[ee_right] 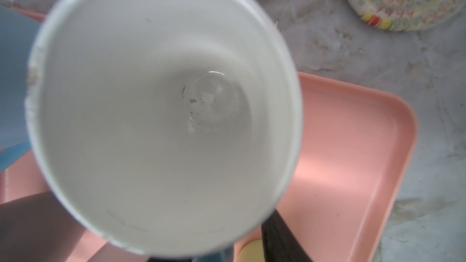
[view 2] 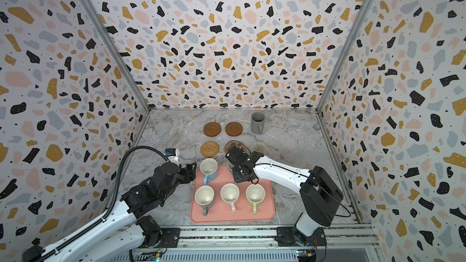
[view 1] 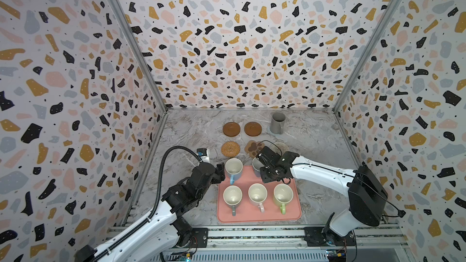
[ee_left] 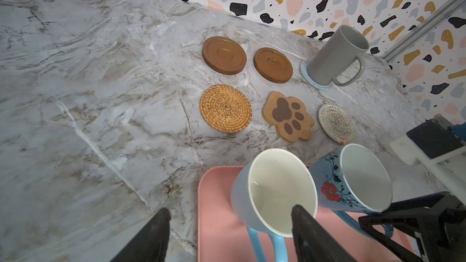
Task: Place cups on coasters
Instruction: Pick up the cup from the tray.
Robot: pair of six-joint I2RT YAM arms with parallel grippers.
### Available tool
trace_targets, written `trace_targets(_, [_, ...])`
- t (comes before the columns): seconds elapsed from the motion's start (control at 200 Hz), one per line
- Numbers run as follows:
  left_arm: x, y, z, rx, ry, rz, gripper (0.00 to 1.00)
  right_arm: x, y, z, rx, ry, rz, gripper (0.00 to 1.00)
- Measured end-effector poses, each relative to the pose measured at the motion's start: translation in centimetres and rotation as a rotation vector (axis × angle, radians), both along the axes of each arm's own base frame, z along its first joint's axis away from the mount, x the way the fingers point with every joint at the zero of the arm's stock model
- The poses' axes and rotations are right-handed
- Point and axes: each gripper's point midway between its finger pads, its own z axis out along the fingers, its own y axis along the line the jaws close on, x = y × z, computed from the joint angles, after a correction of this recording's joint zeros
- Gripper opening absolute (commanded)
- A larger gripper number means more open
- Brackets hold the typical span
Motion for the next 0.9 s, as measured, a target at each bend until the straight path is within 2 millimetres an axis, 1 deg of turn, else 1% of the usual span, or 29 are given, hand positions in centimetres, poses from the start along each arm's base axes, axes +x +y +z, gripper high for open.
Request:
trace_targets(0.375, [-0.01, 0.01, -0.01, 0.001, 0.001, 0.0, 0.77, -0.1, 0.26, 0.02, 0.005, 0.002, 0.03, 0.27])
trace_targets(0.746, [-0.01, 0.03, -0.01, 0.001, 0.0, 0.001, 0.77, -0.22, 0.52, -0.36, -0.018, -0.011, 0.058, 0.19])
trace_targets(0.901, [0.01, 0.07, 0.03, 0.002, -0.001, 0.003, 0.77, -0.27, 0.57, -0.49, -0.029, -0.017, 0.066, 0.18])
